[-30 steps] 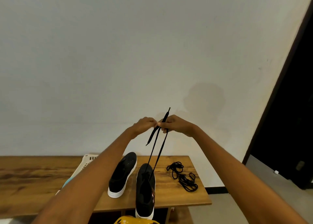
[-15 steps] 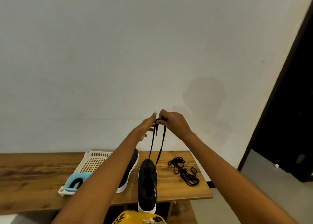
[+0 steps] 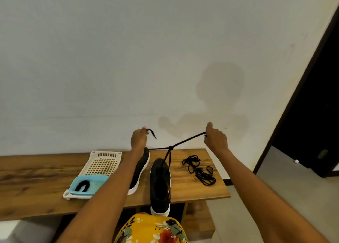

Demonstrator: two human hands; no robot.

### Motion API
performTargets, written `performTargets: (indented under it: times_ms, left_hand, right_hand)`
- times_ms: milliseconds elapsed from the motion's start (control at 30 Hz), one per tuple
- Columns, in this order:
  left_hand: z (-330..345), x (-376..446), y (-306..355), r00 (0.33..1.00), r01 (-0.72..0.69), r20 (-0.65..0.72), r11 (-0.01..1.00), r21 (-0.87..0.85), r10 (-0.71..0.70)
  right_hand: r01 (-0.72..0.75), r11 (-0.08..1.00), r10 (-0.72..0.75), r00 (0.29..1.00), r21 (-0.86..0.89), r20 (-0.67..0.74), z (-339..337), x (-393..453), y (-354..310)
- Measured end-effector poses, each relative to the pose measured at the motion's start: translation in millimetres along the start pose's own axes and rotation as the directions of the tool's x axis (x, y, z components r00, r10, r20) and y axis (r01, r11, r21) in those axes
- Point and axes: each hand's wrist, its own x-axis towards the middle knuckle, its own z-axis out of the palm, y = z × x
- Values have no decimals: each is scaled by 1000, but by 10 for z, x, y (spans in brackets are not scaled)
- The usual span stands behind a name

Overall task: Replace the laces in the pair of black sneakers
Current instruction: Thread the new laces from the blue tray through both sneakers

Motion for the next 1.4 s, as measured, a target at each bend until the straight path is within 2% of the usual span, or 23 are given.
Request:
performTargets:
  times_ms: [33, 100, 167, 233, 267, 333, 400, 433, 467, 500, 533, 567, 633, 667, 733, 800, 900, 967, 1033, 1133, 1267, 1333, 1400]
  left_hand:
    - [-9, 17, -120, 989, -128, 105, 944, 304, 101]
    - [8, 31, -277, 910, -372, 402, 626, 686, 100]
    - [25, 58, -364, 808, -538, 587, 334, 774, -58]
    - [2, 101, -405, 768, -584, 609, 176, 793, -197]
    - [-18, 133, -438, 773, -573, 596, 164, 803, -218]
    - [-38, 143, -496, 807, -491, 558, 306, 816, -194]
    - [-28, 100, -519, 856, -321, 499, 620, 716, -133]
    - [8, 84, -537, 894, -187, 434, 790, 584, -109]
    - [49, 88, -564, 929, -5, 349, 938, 346, -124]
    - [105, 96, -592, 941, 205, 275, 979, 1, -197]
    - [161, 123, -631, 927, 354, 247, 872, -339, -281]
    - [210, 155, -671, 909, 417, 270, 686, -596, -318]
    - [295, 249, -758, 894, 438, 326, 456, -775, -307]
    - [336, 278, -789, 899, 426, 321, 432, -795, -296]
    - [402, 294, -812, 910, 395, 285, 419, -817, -301]
    - [404, 311, -831, 933, 350, 204, 617, -705, -296]
    - [364, 333, -919, 986, 90, 148, 990, -110, -73]
    - [335, 332, -1008, 952, -180, 293, 932, 315, 85]
    - [303, 335, -1104, 876, -360, 478, 747, 559, 65]
    - [242, 359, -1284, 847, -446, 531, 525, 725, -15]
    - [158, 381, -1531, 932, -137, 336, 723, 677, -138]
    - [135, 372, -1674, 955, -87, 261, 706, 703, -142]
    - [132, 339, -1804, 969, -82, 215, 657, 749, -124]
  right_hand:
    - [-119, 981, 114, 992, 156, 45, 111, -31, 14]
    - [-358, 792, 308, 934, 495, 184, 313, -21, -31]
    - [-481, 552, 410, 868, 681, 281, 428, -10, -147]
    - [-530, 277, 466, 803, 801, 370, 504, 14, -295]
    - [-524, 91, 475, 770, 847, 426, 509, 25, -368]
    - [-431, -294, 475, 709, 853, 522, 525, 45, -479]
    - [-283, -588, 433, 681, 758, 591, 546, 44, -560]
    - [-274, -632, 384, 701, 724, 601, 585, 23, -593]
    - [-325, -607, 322, 734, 725, 598, 618, -4, -617]
    - [-414, -501, 248, 772, 760, 585, 676, -26, -641]
    - [-493, -292, 164, 818, 820, 551, 749, -45, -663]
    - [-503, 43, 70, 864, 863, 499, 822, -79, -678]
    - [-181, 719, -209, 864, 671, 458, 996, -110, -709]
    - [21, 868, -319, 790, 497, 524, 1048, -136, -749]
    - [193, 933, -352, 677, 305, 647, 1111, -181, -845]
    - [35, 896, -337, 701, 442, 628, 1099, -229, -888]
    - [-390, 595, -145, 808, 703, 571, 1155, -199, -837]
    - [-597, 231, -20, 787, 768, 617, 1219, -162, -775]
    - [-669, -167, 76, 724, 725, 686, 1269, -146, -708]
    - [-632, -509, 107, 628, 584, 771, 1323, -150, -623]
    - [-554, -612, 339, 461, 564, 820, 1572, -180, -497]
    - [-563, -543, 495, 384, 622, 780, 1735, -218, -364]
    - [-637, -344, 630, 389, 690, 672, 1926, -255, -280]
